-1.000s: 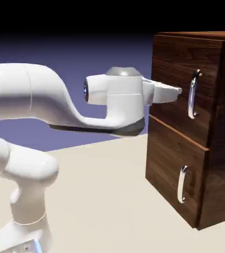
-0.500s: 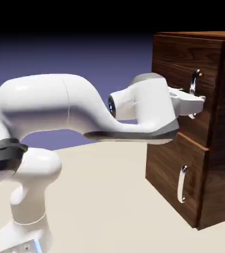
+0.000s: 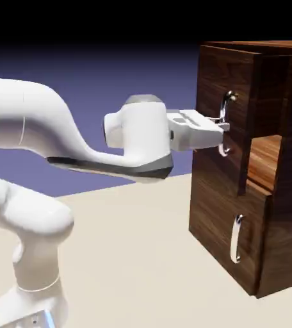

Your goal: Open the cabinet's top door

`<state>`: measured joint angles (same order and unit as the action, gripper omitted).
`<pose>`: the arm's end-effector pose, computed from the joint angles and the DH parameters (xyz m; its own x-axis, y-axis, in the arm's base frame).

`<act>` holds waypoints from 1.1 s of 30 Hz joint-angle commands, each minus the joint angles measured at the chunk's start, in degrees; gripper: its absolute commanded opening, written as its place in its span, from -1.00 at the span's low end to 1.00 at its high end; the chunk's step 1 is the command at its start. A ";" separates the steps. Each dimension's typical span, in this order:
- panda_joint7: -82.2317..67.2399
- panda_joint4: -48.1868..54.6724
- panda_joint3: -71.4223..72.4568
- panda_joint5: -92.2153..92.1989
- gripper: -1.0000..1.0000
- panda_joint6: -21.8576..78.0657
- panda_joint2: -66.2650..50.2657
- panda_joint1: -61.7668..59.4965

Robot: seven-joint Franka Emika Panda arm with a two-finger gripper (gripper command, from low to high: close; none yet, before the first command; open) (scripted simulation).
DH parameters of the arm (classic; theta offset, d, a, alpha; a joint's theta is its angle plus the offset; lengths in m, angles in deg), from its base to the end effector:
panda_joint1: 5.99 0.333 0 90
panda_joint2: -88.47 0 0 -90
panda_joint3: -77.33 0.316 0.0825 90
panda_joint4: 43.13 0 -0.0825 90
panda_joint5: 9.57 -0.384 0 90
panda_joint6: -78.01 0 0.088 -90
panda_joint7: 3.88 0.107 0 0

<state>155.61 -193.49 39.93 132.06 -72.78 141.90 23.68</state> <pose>0.3531 -0.0608 0.5298 -0.1849 -0.6817 0.7079 -0.1846 -0.6834 -0.7063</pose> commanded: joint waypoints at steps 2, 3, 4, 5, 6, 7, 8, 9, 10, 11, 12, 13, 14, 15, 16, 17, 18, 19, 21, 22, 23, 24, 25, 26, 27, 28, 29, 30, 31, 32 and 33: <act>-1.75 -2.99 4.16 -4.75 -1.00 2.78 1.60 -3.10; -2.63 -4.40 6.24 -7.15 -1.00 4.19 2.47 -4.47; -3.50 -5.75 8.31 -9.61 -1.00 5.63 3.36 -5.70; -4.37 -7.04 10.38 -12.10 -1.00 7.10 4.28 -6.78; -5.21 -8.24 12.43 -14.59 -1.00 8.59 5.19 -7.72; -6.02 -9.35 14.45 -17.08 -1.00 10.10 6.08 -8.51; -6.79 -10.38 16.45 -19.57 -1.00 11.63 6.95 -9.17; -7.53 -11.33 18.44 -22.06 -1.00 13.19 7.79 -9.69; -8.23 -12.19 20.44 -24.56 -1.00 14.79 8.57 -10.10; -8.88 -12.97 22.43 -27.05 -1.00 16.42 9.31 -10.38; -9.48 -13.66 24.44 -29.54 -1.00 18.09 9.98 -10.57; -10.03 -14.26 26.45 -32.03 -1.00 19.81 10.58 -10.65; -10.53 -14.77 28.49 -34.52 -1.00 21.57 11.09 -10.65; -10.97 -15.19 30.55 -37.02 -1.00 23.38 11.51 -10.57; -11.35 -15.51 32.63 -39.50 -1.00 25.24 11.82 -10.42; -11.66 -15.73 34.71 -41.94 -1.00 27.11 12.02 -10.23; -11.91 -15.85 36.78 -44.36 -1.00 29.01 12.10 -10.00; -12.09 -15.87 38.86 -46.74 -1.00 30.93 12.06 -9.74; -12.27 -15.59 43.01 -51.40 -1.00 34.83 11.61 -9.23; -12.27 -15.30 45.09 -53.68 -1.00 36.81 11.19 -8.99; -12.21 -14.90 47.17 -55.93 -1.00 38.82 10.64 -8.80; -12.10 -14.39 49.24 -58.15 -1.00 40.84 9.97 -8.64; -11.94 -13.77 51.32 -60.33 -1.00 42.89 9.18 -8.55; -11.73 -13.03 53.40 -62.48 -1.00 44.97 8.26 -8.53; -11.48 -12.18 55.47 -64.59 -1.00 47.07 7.23 -8.59; -11.18 -11.21 57.55 -66.66 -1.00 49.20 6.08 -8.75; -10.84 -10.12 59.63 -68.67 -1.00 51.36 4.83 -9.01; -10.46 -8.91 61.70 -70.64 -1.00 53.55 3.47 -9.39; -10.05 -7.58 63.78 -72.54 -1.00 55.77 2.02 -9.89; -9.60 -6.12 65.86 -74.38 -1.00 58.02 0.48 -10.51; -9.13 -4.55 67.93 -76.14 -1.00 60.30 -1.13 -11.27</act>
<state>146.49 -198.04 107.85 55.97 -12.54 140.77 12.41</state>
